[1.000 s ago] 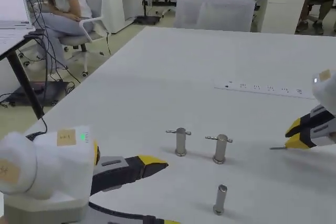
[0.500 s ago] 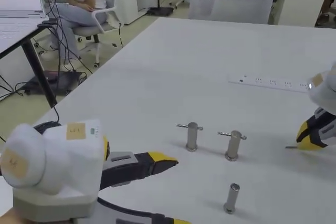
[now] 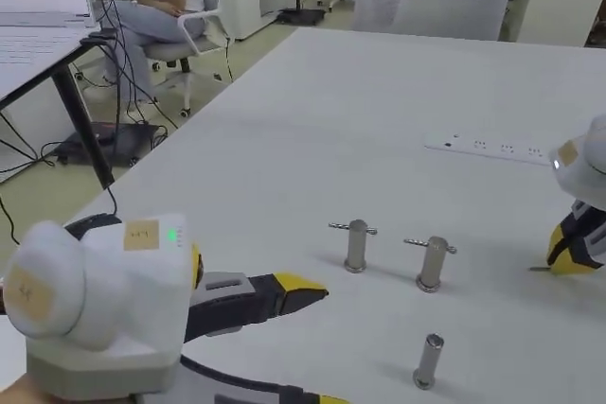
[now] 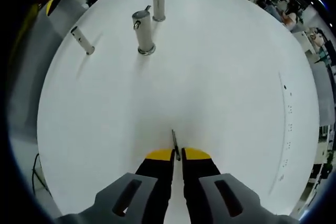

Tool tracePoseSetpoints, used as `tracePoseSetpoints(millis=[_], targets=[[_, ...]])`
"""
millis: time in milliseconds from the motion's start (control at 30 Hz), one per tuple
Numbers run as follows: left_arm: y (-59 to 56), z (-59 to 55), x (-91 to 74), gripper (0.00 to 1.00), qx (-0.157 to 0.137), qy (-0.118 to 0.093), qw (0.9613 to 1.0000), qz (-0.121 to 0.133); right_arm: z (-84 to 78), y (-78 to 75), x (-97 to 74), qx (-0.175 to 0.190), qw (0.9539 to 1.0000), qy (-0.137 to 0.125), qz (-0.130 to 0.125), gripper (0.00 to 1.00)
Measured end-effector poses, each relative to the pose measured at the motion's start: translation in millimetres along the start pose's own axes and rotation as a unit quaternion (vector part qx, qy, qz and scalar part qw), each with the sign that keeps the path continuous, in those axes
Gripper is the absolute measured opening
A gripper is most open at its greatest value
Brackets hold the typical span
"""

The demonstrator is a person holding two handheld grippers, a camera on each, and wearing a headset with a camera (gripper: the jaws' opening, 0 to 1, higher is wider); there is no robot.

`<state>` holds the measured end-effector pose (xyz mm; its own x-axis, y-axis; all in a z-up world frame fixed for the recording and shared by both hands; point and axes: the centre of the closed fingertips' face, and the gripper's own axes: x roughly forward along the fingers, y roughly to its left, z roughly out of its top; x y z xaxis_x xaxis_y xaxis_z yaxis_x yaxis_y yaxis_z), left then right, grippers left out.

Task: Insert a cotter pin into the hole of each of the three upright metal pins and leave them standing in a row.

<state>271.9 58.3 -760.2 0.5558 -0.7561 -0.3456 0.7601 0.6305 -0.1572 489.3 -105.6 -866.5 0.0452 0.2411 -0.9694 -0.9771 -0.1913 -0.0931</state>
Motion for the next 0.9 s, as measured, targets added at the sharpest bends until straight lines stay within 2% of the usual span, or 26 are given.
tracePoseSetpoints(millis=[433,900], targets=[[-0.7,-0.3,-1.6,0.66,-0.001,0.000,1.0000,0.000,-0.5,0.8,0.1,0.001,0.9999,0.006,0.011,0.06],[1.1,-0.3,-0.4,0.65,-0.002,-0.002,1.0000,0.000,-2.2,0.4,-0.6,0.010,0.9999,0.013,0.003,0.02]])
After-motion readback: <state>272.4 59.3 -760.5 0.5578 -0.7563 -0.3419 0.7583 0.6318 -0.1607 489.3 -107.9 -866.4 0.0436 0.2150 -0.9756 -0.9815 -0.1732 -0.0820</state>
